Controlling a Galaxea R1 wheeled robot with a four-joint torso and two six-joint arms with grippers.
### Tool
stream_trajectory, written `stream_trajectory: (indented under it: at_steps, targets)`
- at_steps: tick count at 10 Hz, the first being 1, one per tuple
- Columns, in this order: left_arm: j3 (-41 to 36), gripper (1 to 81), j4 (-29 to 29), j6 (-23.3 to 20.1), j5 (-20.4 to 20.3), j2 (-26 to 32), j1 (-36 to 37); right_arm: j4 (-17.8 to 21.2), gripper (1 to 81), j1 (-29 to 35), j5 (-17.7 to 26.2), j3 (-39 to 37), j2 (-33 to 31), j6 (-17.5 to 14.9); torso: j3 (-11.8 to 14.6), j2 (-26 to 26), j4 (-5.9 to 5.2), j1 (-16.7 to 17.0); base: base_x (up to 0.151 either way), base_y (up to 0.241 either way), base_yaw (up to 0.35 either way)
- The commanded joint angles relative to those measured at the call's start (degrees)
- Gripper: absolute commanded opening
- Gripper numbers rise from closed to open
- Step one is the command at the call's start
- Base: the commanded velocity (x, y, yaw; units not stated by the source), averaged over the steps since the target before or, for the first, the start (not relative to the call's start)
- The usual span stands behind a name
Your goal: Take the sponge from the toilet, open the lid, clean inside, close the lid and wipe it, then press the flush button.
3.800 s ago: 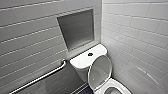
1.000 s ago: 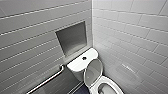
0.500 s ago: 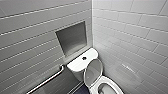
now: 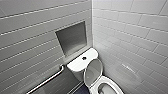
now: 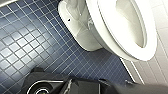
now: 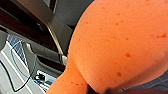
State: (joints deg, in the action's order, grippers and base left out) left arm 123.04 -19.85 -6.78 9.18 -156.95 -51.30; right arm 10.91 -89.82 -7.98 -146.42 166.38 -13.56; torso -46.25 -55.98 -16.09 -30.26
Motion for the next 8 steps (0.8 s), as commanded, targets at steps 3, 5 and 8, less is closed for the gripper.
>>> stream_trajectory:
  at_steps: [3,5,8]
  targets:
    - [-0.52,81.1,-4.24,-0.08,2.51,1.37,8.88,-14.6,1.0,-2.25,-4.76,7.39,-3.22,10.04,0.0,0.0,0.0,0.0,0.0,0.0,0.0]
    - [-0.43,81.1,-7.31,-0.08,2.08,1.55,12.04,-14.87,1.0,-2.34,-4.76,7.39,-2.78,9.95,0.0,0.0,0.0,0.0,0.0,0.0,0.0]
    - [-0.25,81.1,-11.43,-0.08,-1.44,1.55,16.44,-14.87,1.0,-2.78,-4.49,6.42,-1.81,9.78,0.0,0.0,0.0,0.0,0.0,0.0,0.0]
